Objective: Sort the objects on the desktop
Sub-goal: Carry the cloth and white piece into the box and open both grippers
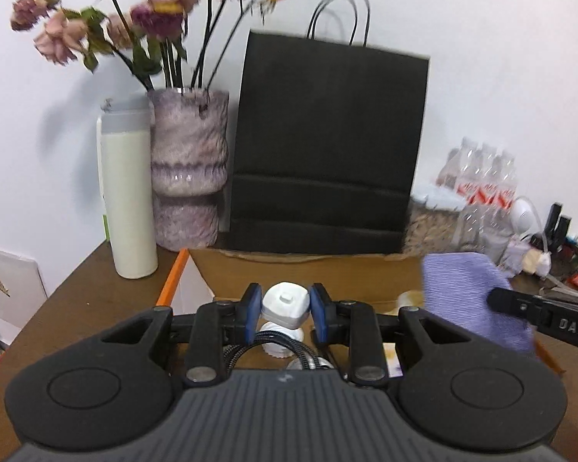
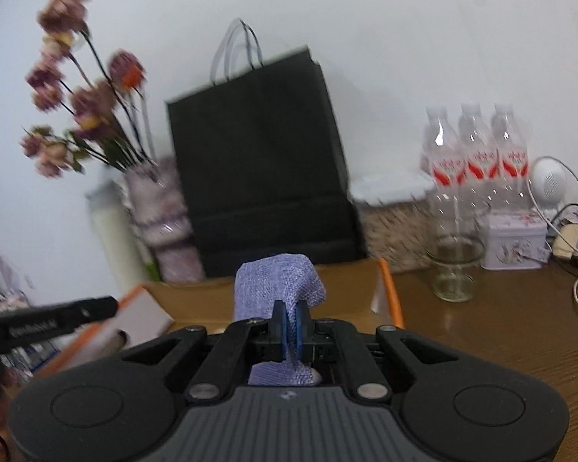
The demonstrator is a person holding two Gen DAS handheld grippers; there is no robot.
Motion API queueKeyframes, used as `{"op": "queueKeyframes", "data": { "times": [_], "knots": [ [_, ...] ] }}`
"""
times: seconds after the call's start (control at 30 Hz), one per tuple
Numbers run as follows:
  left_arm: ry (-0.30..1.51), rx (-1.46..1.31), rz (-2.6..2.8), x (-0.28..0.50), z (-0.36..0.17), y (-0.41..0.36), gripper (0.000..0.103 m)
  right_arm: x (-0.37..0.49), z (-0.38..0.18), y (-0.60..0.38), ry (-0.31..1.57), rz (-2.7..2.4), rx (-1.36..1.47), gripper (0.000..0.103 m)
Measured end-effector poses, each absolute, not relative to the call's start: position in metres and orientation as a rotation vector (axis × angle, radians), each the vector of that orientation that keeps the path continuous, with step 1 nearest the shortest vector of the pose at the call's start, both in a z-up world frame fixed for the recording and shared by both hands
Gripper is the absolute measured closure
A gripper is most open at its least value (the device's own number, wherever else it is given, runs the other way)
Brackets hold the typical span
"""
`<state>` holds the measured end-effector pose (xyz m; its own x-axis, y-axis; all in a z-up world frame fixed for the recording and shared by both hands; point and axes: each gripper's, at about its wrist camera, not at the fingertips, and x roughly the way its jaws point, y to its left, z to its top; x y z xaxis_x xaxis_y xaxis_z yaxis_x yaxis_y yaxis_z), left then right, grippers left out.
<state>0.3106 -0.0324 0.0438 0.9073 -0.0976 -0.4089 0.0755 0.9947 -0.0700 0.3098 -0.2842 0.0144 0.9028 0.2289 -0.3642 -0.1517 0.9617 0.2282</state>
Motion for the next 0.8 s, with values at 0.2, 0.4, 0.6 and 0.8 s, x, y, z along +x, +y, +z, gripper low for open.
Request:
{"op": "queueKeyframes", "data": {
  "times": [0.2,0.4,0.6,0.8],
  "knots": [
    [0.469,-0.014,-0.079,0.335,0.028,-0.033,0.075,0.329,-0.002,-0.286,0.434,0.172,0.105,0.099],
    [0.523,0.004,-0.065,0.343,0.015,-0.032,0.075,0.333,-0.009,-0.281,0.452,0.157,0.041,0.099],
    [0.529,0.025,-0.061,0.34,0.011,-0.036,0.074,0.331,-0.013,-0.277,0.465,0.154,0.02,0.099],
    [0.521,0.05,-0.056,0.339,0.009,-0.039,0.073,0.331,-0.015,-0.276,0.479,0.152,0.016,0.097]
  ]
}}
